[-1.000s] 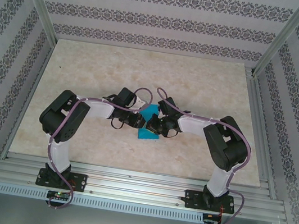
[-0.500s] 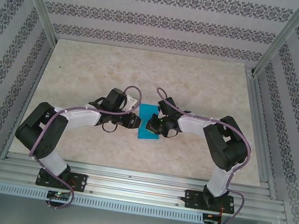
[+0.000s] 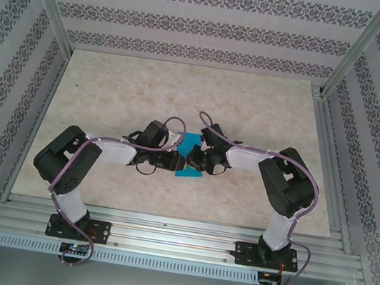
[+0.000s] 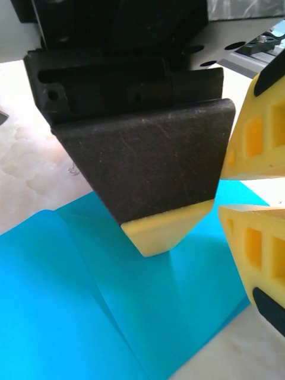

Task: Fold a paper plane with a square sheet of paper (fold left side to right side)
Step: Fold the triangle a second time at the center of the table.

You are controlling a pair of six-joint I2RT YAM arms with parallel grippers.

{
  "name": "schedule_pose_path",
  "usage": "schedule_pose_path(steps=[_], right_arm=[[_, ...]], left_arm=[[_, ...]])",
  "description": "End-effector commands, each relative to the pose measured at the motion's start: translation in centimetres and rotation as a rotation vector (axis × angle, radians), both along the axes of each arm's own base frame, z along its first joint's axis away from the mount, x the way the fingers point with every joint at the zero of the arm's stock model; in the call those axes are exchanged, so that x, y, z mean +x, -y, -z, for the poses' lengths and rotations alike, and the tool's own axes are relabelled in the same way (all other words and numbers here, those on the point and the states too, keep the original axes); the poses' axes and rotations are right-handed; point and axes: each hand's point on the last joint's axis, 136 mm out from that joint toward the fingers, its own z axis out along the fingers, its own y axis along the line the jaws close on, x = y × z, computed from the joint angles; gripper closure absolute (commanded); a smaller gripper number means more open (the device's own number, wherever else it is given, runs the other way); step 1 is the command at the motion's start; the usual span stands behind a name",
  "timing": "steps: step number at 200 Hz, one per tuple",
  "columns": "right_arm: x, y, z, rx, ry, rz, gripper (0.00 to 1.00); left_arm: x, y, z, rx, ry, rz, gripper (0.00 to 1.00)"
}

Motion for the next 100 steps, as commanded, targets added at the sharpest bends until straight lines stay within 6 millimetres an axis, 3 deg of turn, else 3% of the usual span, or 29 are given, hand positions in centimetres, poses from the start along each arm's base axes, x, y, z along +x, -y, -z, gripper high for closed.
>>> schedule_pose_path(steps=[1, 100], right_arm=[[-1.6, 1.4, 2.7, -0.086, -0.052, -0.005, 0.88], [-1.6, 1.6, 2.8, -0.096, -0.055, -0.005, 0.88]], left_arm=[[0.1, 1.3, -0.1, -0.007, 0.02, 0.034, 0.8], [-2.0, -1.3, 4.9, 0.164, -0.035, 0.045, 0.82]])
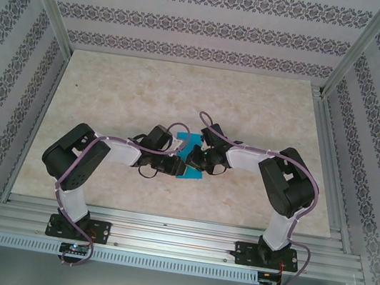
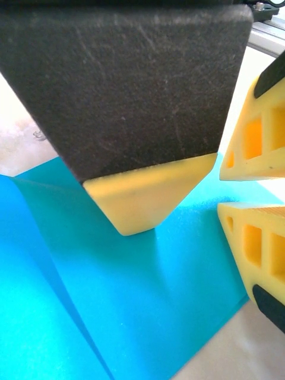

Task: Fold a paper plane with a square sheet of paper (fold left side to right side)
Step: Fold the triangle a second time at the center of the table.

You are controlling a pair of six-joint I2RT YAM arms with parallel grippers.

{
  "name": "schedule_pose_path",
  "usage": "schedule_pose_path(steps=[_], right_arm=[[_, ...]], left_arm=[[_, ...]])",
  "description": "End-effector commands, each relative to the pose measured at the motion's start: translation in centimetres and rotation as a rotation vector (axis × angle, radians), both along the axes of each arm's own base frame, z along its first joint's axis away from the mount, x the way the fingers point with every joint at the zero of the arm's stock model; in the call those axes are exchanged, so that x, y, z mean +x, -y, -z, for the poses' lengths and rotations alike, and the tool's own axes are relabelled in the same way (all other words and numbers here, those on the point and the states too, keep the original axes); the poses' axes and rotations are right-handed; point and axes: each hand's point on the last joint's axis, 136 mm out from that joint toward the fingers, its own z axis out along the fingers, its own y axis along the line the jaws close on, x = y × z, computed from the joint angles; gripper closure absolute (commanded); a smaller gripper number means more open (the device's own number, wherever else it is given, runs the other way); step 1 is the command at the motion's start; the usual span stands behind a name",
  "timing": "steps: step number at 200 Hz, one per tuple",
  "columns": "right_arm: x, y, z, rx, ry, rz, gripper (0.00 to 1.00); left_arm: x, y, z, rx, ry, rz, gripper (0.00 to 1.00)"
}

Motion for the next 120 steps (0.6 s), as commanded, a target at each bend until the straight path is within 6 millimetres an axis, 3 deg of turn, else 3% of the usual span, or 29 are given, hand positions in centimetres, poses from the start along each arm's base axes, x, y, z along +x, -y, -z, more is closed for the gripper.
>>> schedule_pose_path(steps=[1, 52, 99, 120], right_arm=[[-1.6, 1.6, 2.7, -0.096, -0.054, -0.004, 0.88], [-0.9, 1.3, 1.7, -0.071, -0.019, -0.01, 0.88], [1.2, 0.1, -3.6, 0.029, 0.119, -0.025, 0.88], [1.3, -0.5, -4.9, 0.067, 0.141, -0.038, 0.91]], left_arm=[[-1.3, -1.3, 2.3, 0.096, -0.018, 0.019, 0.82], [-2.9, -2.8, 4.0, 0.153, -0.052, 0.031, 0.82], [-4.3, -3.6, 5.4, 0.158, -0.092, 0.022, 0.83], [-4.2, -3.4, 5.5, 0.144, -0.092, 0.02, 0.82]])
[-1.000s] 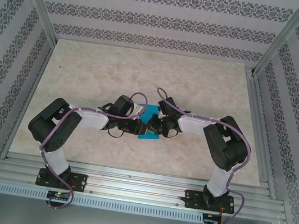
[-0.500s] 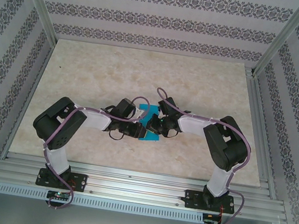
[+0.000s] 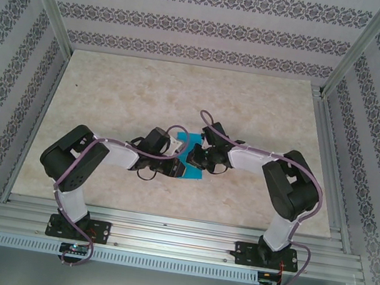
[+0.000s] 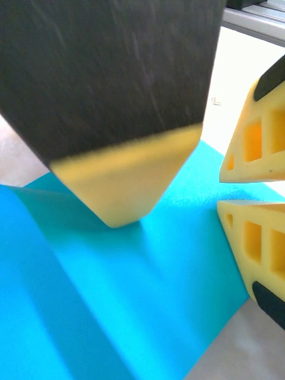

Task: Fold a paper plane with a square sheet of paper (fold left side to right side)
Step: Fold the triangle a second time at the center of the table.

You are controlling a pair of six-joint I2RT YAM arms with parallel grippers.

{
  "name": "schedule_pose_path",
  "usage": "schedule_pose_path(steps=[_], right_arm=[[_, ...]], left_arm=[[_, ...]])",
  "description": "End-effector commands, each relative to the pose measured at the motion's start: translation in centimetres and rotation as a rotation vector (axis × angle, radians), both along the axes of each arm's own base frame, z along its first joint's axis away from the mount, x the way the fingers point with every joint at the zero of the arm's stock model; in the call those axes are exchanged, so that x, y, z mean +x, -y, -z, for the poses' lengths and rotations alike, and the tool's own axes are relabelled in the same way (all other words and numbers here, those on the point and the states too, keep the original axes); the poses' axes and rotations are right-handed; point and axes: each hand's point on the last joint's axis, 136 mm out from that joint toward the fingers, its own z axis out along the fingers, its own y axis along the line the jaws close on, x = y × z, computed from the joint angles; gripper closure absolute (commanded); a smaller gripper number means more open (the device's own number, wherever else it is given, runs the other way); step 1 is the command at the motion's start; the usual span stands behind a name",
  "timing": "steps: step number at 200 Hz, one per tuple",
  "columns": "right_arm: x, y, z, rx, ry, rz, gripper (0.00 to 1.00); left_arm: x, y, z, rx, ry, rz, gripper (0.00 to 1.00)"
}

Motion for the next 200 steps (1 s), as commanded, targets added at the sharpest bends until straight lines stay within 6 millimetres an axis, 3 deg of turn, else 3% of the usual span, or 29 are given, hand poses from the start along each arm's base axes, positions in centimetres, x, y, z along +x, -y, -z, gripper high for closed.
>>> schedule_pose_path(steps=[1, 86, 155, 200], right_arm=[[0.9, -0.6, -3.0, 0.055, 0.086, -0.019, 0.91], [0.2, -1.6, 1.0, 0.021, -0.002, -0.002, 0.94], [1.1, 2.2, 3.8, -0.183, 0.053, -0.001, 0.94], [3.0, 3.9, 3.7, -0.177, 0.107, 0.011, 0.94]], left_arm=[[-3.8, -3.2, 5.2, 0.162, -0.167, -0.015, 0.83], [-3.4, -2.9, 4.9, 0.17, -0.147, -0.008, 0.83], [-4.1, -3.8, 6.4, 0.212, -0.171, -0.01, 0.83], [-5.0, -4.4, 7.1, 0.226, -0.187, -0.006, 0.83]])
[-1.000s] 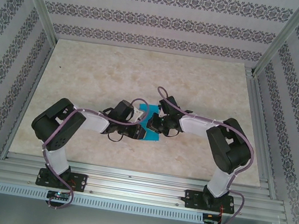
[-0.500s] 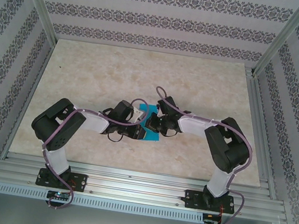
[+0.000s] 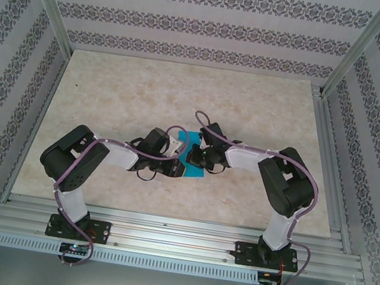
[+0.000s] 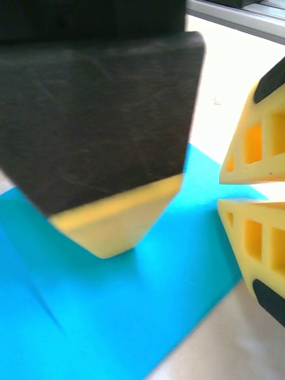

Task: Fold a paper plane with a square sheet of paper (fold left side to right side)
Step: Fold the triangle a second time at the center of the table.

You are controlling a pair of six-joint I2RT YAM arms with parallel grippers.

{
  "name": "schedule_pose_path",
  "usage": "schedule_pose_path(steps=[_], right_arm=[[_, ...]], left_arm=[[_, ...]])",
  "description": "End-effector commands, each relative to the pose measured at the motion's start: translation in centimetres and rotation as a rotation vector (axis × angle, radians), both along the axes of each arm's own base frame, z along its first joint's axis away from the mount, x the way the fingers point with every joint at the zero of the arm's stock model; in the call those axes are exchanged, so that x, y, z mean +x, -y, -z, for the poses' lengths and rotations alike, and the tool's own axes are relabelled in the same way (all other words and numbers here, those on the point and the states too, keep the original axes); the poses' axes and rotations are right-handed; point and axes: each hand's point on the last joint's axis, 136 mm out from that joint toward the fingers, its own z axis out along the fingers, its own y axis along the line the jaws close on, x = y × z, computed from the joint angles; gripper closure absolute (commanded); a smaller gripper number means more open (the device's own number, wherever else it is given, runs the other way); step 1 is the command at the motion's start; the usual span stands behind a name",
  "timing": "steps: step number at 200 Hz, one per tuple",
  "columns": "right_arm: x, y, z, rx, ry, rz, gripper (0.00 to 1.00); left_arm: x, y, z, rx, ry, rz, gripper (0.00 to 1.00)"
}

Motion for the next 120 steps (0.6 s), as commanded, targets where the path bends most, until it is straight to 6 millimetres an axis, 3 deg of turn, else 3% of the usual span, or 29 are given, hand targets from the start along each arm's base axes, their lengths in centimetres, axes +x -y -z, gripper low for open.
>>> schedule_pose_path(steps=[1, 31, 58, 120], right_arm=[[1.8, 3.5, 1.9, -0.119, 0.053, 0.047, 0.94], [3.2, 4.1, 1.7, -0.104, 0.063, 0.059, 0.93], [2.9, 3.9, 1.7, -0.101, 0.042, 0.044, 0.93], [0.4, 2.7, 1.8, -0.063, -0.013, 0.034, 0.93]], left_arm=[[-5.0, -4.4, 7.0, 0.231, -0.197, -0.006, 0.83], [-5.3, -4.6, 7.3, 0.237, -0.204, -0.004, 0.84], [-4.9, -4.2, 6.6, 0.211, -0.196, -0.015, 0.84], [-0.4, 0.0, -2.5, -0.016, -0.078, -0.053, 0.85]])
